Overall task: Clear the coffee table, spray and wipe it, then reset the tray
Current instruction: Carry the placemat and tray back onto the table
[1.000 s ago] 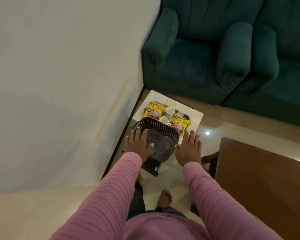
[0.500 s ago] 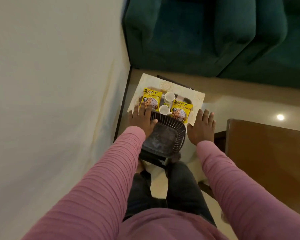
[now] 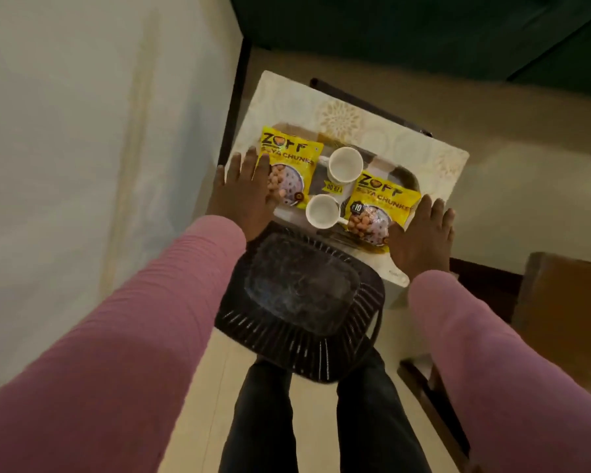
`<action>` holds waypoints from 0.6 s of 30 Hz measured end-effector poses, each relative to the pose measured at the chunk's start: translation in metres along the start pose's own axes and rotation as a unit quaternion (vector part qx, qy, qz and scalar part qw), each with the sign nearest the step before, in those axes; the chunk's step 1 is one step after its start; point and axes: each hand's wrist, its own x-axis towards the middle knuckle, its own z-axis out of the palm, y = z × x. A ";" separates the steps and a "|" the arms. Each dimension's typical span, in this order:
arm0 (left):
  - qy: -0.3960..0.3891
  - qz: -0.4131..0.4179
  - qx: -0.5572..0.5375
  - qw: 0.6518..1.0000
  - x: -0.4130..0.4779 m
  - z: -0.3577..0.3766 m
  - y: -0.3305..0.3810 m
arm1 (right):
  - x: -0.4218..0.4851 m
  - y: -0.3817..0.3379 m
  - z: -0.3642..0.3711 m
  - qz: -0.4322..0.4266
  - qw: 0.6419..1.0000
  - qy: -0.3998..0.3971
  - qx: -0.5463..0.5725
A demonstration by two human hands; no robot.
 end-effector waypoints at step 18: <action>-0.004 -0.289 -0.269 0.919 0.110 0.038 0.003 | 0.078 0.017 0.030 0.102 0.968 -0.071 0.217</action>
